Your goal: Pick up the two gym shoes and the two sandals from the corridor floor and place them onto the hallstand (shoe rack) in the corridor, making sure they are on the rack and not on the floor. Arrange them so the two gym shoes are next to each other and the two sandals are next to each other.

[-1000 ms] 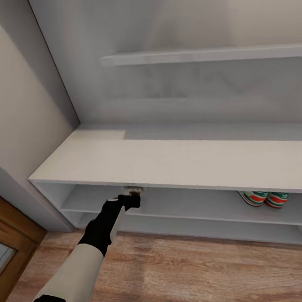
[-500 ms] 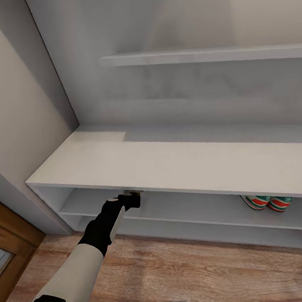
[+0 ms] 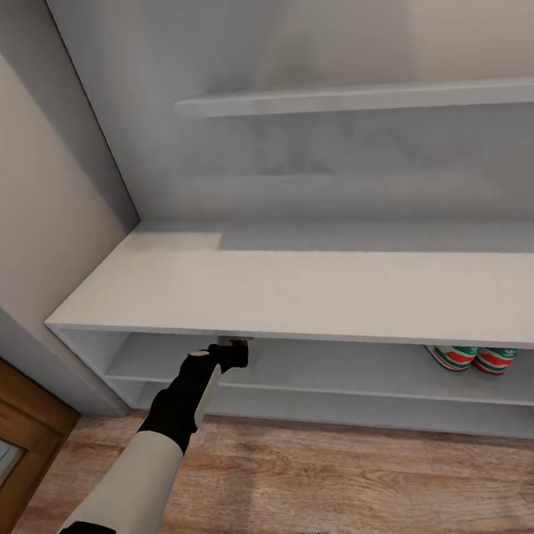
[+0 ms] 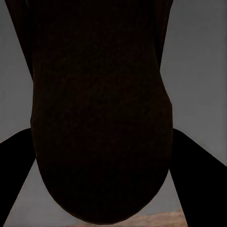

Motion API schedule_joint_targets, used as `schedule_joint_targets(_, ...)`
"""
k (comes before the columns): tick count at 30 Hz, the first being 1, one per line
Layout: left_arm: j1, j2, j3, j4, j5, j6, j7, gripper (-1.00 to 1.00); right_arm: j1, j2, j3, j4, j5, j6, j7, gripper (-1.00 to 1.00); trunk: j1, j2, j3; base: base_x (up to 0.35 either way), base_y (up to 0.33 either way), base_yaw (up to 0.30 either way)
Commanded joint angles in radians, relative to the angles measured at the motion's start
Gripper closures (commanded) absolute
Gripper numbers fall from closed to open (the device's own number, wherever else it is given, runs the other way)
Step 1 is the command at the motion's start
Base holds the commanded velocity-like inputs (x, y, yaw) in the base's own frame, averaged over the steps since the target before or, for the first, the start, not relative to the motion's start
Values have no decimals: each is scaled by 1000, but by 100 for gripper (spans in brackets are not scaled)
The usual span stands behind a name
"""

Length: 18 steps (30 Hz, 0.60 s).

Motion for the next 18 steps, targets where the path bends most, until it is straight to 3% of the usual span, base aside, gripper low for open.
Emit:
schedule_joint_targets(1, 0, 0, 0, -1, 1, 5, -2, -100, -1, 0, 0, -1, 2, 6, -1, 100, 0, 0, -1, 0, 0, 0)
schedule_joint_targets(18, 0, 1, 0, -2, 1, 4, -2, -100, -1, 1, 1, -1, 1, 6, -1, 100, 0, 0, -1, 0, 0, 0)
